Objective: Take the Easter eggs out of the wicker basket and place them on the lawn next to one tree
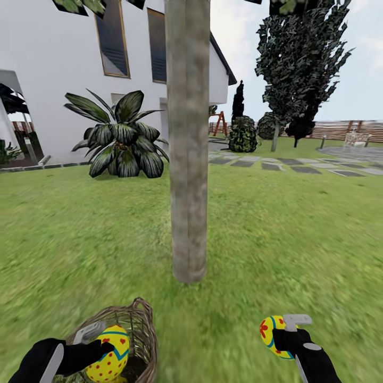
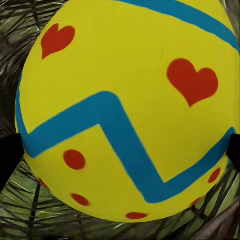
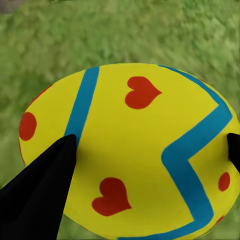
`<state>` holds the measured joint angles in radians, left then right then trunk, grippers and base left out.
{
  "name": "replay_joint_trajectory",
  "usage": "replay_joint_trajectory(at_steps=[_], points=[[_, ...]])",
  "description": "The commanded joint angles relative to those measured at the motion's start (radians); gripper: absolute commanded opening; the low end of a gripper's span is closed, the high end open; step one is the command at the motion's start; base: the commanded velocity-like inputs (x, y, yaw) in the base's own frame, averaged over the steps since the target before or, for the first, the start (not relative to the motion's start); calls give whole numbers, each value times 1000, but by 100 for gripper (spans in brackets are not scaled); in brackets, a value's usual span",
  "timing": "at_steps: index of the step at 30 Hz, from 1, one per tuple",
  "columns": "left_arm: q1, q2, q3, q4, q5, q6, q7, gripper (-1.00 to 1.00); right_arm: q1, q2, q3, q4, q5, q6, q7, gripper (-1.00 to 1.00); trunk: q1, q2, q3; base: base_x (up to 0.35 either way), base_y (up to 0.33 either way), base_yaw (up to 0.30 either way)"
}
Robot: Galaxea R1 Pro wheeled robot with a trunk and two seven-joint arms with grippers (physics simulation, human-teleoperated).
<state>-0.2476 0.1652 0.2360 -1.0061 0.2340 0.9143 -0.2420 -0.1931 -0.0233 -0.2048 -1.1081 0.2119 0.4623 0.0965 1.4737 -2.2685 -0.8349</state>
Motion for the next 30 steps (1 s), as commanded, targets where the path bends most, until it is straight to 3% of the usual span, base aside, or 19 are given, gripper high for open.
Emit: replay_joint_trajectory(at_steps=[1,8,22,30], points=[[-1,-1,2,0,-4,5,-7,-100,0,0,-2,-1,10,5,10,-100,-4,7,2,0,0,279],[-1,-1,2,0,-4,5,-7,-100,0,0,-2,-1,10,6,11,-100,-31,56,24,0,0,258],[-1,-3,2,0,-4,5,-4,-100,0,1,-2,14,9,6,11,-100,-85,154,68,-37,-204,5],[-1,-5,2,0,-4,4,-6,-100,0,0,-2,14,10,6,11,-100,-115,210,93,0,-36,0]])
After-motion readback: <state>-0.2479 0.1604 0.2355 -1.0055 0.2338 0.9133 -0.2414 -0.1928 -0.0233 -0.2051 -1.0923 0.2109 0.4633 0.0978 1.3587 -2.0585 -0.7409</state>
